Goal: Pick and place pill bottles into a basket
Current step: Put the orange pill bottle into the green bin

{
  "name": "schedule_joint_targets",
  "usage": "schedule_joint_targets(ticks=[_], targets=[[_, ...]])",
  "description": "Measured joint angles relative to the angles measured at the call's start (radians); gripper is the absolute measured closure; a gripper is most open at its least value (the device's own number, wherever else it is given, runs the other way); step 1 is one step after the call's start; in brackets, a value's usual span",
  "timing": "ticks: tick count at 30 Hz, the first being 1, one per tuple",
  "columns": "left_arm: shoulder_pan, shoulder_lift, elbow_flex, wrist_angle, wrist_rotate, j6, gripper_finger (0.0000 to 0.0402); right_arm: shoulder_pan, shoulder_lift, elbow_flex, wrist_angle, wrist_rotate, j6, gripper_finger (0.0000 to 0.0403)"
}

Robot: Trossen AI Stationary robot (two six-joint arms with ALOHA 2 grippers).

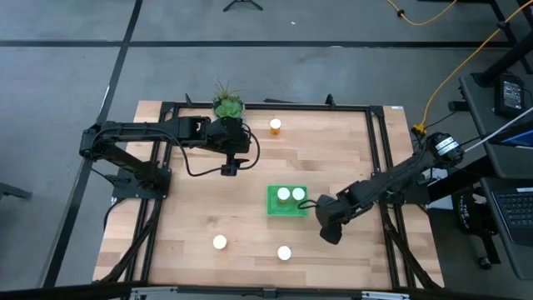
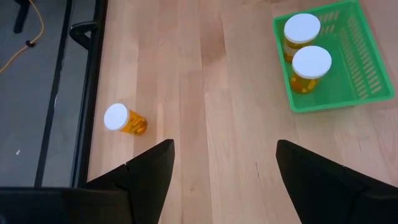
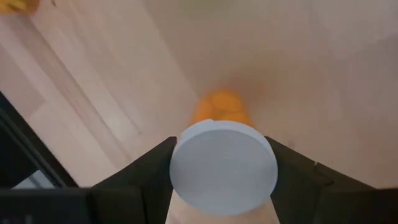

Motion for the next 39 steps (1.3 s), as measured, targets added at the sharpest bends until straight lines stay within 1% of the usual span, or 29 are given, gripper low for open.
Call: schedule_joint_targets(ticks=[6,10,13,17,23,27,32,35,39], targets=[[0.0,0.0,0.0,0.0,0.005,-0.009,0.0125,-0.045,0.0,0.047,-0.064,0.06,-0.088,0.019],[0.0,0.0,0.0,0.0,0.006,-0.01,0.0125,-0.075,0.0,0.099,-0.145,0.073,-0.136,0.019],[0.0,0.0,0.0,0.0,0.006,-0.008,0.0125,-0.097,0.0,0.15,-0.194,0.082,-0.175,0.019],[0.0,0.0,0.0,0.004,0.006,-0.003,0.0125,-0.127,0.0,0.237,-0.236,0.121,-0.244,0.019],[0.0,0.0,0.0,0.011,0.006,-0.003,0.0125,-0.184,0.002,0.358,-0.251,0.162,-0.357,0.019],[0.0,0.0,0.0,0.011,0.006,-0.003,0.0125,-0.21,0.049,0.414,-0.268,0.161,-0.428,0.019],[0.0,0.0,0.0,0.01,0.006,-0.003,0.0125,-0.213,0.168,0.476,-0.265,0.117,-0.515,0.019],[-0.001,0.0,0.0,0.011,0.006,-0.003,0.0125,-0.213,0.229,0.505,-0.265,0.092,-0.543,0.019],[-0.001,0.0,0.0,0.01,0.006,-0.003,0.0125,-0.213,0.267,0.519,-0.256,0.066,-0.547,0.019]])
